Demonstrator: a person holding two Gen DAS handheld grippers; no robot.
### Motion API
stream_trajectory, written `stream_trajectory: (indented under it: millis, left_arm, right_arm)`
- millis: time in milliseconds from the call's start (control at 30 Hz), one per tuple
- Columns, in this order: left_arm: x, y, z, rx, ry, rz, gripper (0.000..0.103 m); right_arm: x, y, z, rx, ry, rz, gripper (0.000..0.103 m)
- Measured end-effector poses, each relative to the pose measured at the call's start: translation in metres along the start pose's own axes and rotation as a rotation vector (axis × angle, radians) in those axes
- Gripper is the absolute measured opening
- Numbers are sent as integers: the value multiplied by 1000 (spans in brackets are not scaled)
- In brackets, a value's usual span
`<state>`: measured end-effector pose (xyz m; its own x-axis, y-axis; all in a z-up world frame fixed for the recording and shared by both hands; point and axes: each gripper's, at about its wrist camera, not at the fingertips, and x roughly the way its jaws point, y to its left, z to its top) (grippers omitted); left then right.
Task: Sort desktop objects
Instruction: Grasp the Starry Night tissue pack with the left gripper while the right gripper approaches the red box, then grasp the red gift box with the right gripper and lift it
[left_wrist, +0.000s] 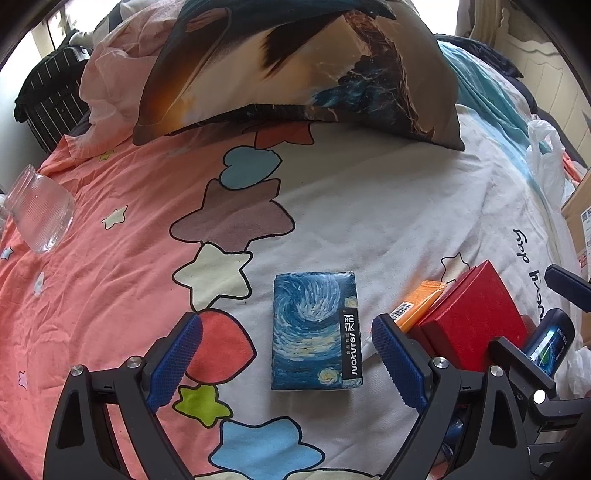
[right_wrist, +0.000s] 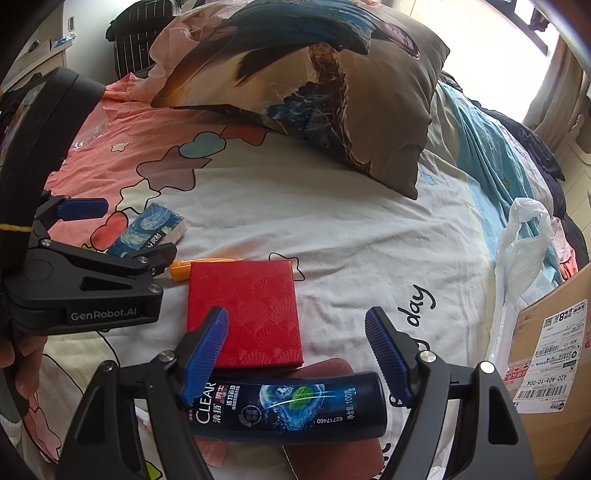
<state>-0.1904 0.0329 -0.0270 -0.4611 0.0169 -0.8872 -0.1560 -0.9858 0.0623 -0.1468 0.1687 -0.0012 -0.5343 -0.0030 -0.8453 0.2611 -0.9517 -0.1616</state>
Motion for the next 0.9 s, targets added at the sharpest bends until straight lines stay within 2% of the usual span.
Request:
stream_trajectory:
  millis: [267, 333, 367, 400, 467, 633, 900]
  left_arm:
    - [-5, -7, -2, 32, -22, -6, 95]
    - [-4, -5, -2, 26, -17, -13, 91]
    - [-3, -4, -3, 22, -13, -17, 79]
    - [-1, -3, -3, 14, -3, -25, 62]
    - [3, 0, -3, 4, 22, -50, 46]
    - [0, -3, -5, 18, 13, -67, 46]
    - [-9, -10, -10, 60, -10, -40, 46]
  right_arm:
    - [-1, 9, -2, -19, 8, 74, 74]
    - [-2, 12, -3, -30, 7, 75, 74]
    - [-2, 13, -3, -34, 10, 83, 74]
    - [-1, 14, -4, -37, 13, 91, 74]
    - [0, 16, -4, -45, 21, 105, 74]
    - [3, 23, -6, -76, 31, 101, 74]
    - [13, 30, -3, -105, 38, 74, 74]
